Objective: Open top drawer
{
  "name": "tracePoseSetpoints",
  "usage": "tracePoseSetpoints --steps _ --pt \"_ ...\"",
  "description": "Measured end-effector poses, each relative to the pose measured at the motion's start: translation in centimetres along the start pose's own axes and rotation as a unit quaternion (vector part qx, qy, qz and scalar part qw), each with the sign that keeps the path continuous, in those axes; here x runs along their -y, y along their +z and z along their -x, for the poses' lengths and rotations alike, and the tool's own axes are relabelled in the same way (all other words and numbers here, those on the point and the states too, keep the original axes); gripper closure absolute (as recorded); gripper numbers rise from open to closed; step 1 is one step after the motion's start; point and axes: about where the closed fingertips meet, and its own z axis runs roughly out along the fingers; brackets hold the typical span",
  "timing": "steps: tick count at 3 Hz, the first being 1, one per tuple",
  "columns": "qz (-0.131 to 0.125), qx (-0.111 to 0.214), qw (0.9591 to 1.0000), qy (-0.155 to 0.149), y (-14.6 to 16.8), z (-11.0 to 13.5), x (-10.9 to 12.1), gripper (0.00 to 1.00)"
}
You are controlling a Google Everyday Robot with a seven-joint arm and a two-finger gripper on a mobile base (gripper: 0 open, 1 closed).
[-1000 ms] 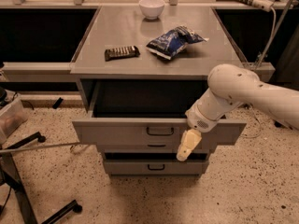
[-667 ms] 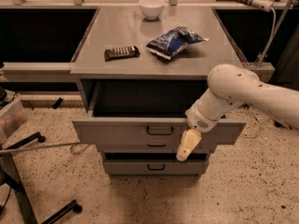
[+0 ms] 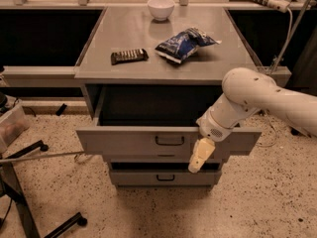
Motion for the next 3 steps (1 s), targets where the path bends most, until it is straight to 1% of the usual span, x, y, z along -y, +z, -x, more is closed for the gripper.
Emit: tracePoseSetpoints --steps 1,2,3 --pt "0.006 0.011 0.9995 0.028 -1.3 -1.0 -2.6 0.0" --pt "0.006 0.011 0.9995 0.028 -1.4 -1.0 -2.6 0.0" --pt "0.003 0.017 0.9974 0.07 -2.6 -3.2 -5.6 0.0"
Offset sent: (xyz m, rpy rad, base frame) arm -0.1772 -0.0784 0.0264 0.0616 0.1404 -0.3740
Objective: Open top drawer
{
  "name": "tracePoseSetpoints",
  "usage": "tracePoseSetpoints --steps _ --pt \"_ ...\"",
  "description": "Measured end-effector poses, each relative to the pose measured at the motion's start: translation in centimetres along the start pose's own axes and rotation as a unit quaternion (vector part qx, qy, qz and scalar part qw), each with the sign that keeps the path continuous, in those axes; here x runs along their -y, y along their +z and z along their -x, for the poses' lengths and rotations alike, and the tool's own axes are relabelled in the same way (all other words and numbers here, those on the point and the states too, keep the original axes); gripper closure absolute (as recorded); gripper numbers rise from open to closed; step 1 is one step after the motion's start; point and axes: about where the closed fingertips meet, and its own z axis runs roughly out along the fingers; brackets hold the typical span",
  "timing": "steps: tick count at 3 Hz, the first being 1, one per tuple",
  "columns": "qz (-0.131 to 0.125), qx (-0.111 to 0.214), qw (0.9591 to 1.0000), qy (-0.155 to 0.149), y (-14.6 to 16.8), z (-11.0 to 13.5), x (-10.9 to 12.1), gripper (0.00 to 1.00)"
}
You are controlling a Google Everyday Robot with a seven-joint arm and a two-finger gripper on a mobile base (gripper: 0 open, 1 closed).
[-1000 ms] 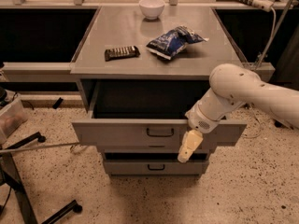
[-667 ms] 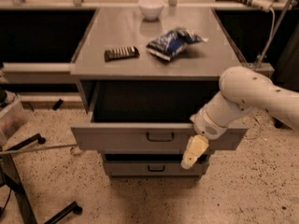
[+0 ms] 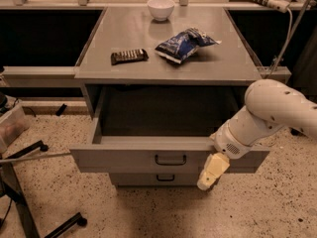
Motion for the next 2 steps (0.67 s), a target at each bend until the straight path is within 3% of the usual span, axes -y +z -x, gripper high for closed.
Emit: tracePoseSetpoints --steps 1,2 --pt "0.005 0.0 1.0 -0.003 0.1 -0.1 -0.3 0.0" --pt "0.033 0.011 0.9994 0.008 0.4 -1.3 -2.2 0.0"
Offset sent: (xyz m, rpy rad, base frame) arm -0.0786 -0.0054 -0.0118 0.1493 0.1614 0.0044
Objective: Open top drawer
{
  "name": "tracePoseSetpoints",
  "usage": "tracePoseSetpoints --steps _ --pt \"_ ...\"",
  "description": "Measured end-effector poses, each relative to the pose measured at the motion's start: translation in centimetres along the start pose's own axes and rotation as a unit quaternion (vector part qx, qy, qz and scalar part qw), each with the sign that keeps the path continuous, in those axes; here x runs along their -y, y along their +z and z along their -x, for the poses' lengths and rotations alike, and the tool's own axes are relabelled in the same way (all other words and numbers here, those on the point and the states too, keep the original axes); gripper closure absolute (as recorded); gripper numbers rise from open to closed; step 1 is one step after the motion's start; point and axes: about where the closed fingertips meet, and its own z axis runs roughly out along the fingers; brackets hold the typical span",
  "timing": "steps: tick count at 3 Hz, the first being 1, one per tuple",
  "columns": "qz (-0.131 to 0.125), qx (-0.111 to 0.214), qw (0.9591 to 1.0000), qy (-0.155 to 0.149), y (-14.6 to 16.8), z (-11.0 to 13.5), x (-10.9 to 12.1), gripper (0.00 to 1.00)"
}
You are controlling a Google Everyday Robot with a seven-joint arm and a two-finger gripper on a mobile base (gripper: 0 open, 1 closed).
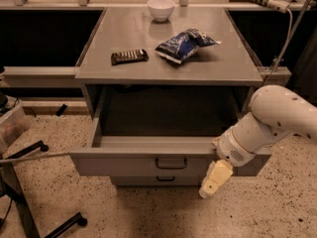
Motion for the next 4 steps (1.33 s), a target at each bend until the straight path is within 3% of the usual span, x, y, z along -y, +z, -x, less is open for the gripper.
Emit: tracePoseSetpoints --steps 3,4 --pt "0.008 0.008 0.9996 0.025 -0.8 -1.5 -2.1 0.0" --pt "0.037 0.013 0.999 0.021 -0.1 -1.9 -3.9 0.0"
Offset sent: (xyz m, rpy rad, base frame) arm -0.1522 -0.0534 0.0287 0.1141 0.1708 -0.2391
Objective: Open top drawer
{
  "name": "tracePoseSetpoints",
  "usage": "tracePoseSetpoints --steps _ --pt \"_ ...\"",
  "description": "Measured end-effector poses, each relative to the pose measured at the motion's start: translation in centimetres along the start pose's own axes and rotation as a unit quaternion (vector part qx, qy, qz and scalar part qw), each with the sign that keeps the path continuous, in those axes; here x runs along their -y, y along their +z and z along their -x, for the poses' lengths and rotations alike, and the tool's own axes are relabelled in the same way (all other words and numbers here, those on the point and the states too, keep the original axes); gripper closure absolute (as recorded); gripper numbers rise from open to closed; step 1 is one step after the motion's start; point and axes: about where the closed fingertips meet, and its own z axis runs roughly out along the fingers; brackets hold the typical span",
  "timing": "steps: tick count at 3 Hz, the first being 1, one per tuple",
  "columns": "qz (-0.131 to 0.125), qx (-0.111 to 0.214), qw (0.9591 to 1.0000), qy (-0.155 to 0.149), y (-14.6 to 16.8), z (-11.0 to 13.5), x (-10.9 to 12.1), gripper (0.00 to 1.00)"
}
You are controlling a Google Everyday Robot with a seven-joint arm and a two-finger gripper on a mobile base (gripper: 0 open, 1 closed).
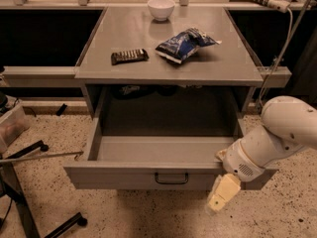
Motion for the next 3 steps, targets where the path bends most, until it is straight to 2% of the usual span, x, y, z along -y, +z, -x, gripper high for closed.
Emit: tracePoseSetpoints --steps 1,2,3 --pt "0.004 0.002 1.0 0.002 -0.1 0.0 -0.6 0.0" --pt "-0.006 0.009 0.9995 0.031 -1.4 -1.5 -2.9 0.0" --pt "-0.005 0.009 0.9995 0.031 -1.4 -1.5 -2.9 0.0"
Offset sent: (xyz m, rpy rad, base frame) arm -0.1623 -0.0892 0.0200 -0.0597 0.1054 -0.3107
